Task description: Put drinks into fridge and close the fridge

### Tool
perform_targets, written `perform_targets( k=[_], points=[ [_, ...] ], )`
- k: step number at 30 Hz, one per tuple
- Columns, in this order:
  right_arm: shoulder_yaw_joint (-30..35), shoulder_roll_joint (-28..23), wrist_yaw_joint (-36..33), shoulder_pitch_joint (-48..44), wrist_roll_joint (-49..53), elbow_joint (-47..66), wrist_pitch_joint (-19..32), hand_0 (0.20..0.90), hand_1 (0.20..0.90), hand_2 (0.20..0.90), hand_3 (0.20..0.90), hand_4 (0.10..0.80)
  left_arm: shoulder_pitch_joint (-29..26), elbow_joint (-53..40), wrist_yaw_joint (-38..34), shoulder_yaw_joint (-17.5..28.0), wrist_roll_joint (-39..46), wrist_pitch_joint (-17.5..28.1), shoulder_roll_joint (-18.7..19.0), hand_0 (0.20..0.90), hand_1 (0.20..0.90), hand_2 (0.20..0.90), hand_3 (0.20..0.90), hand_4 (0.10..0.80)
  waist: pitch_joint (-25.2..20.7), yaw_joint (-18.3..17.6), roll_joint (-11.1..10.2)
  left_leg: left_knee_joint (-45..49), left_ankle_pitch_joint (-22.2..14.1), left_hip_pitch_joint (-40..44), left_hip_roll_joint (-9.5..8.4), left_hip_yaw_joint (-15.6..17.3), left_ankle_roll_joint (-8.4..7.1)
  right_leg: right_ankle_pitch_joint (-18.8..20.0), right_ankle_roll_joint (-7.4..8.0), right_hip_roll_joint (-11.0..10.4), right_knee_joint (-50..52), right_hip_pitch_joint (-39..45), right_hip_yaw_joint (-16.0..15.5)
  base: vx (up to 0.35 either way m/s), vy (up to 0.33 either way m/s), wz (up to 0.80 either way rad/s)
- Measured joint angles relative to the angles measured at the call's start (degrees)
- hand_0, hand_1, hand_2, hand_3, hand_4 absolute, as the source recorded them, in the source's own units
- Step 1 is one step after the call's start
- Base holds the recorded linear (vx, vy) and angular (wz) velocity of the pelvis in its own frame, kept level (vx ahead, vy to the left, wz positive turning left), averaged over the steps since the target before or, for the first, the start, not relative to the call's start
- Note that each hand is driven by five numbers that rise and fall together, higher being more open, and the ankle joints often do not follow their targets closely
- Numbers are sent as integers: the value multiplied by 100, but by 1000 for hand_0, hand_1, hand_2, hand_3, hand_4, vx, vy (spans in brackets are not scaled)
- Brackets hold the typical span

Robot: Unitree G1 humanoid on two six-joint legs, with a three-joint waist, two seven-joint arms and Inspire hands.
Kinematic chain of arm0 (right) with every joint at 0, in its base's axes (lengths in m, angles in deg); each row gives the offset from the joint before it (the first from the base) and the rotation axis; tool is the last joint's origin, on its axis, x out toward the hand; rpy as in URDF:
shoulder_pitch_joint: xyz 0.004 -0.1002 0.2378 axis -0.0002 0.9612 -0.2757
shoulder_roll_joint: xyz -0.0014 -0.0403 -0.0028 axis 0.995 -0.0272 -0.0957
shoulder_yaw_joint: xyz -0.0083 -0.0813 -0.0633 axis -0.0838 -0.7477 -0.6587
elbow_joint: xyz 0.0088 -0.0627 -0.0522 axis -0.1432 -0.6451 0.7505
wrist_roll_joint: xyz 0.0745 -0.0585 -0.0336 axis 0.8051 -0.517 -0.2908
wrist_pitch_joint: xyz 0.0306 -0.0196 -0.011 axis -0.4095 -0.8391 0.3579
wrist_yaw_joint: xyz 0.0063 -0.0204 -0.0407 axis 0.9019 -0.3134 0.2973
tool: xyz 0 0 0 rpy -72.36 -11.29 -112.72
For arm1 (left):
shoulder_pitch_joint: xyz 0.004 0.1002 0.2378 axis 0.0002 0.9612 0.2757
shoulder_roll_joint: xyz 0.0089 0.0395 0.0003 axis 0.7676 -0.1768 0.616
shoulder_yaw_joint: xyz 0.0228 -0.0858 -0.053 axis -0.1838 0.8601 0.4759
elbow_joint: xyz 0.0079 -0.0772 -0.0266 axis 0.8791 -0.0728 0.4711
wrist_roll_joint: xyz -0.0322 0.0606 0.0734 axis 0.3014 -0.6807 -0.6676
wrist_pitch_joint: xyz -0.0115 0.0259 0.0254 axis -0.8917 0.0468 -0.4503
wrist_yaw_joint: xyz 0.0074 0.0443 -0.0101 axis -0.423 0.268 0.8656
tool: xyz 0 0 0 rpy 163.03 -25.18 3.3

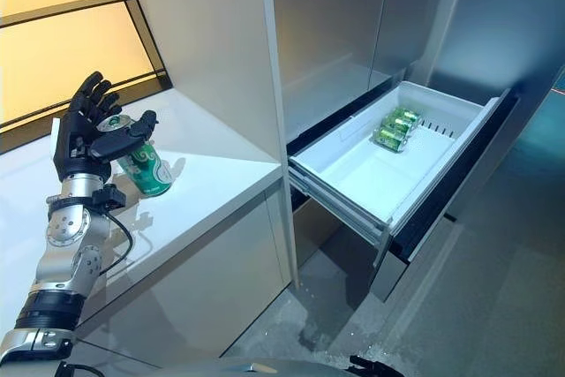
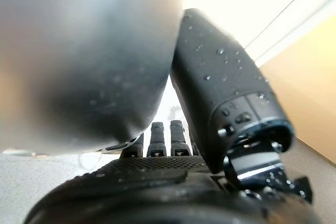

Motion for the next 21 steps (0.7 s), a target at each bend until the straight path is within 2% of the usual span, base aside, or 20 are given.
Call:
perform_targets(
  k=[21],
  points=[
    [-1, -2, 0, -1, 3, 5, -5, 900, 900, 900, 900, 800, -7, 468, -164, 0, 3, -147, 0, 900, 900, 900, 900, 800, -7, -62, 7, -1, -2, 33, 16, 37, -2, 1, -1, 3, 1, -3, 75, 1, 1, -1]
  ],
)
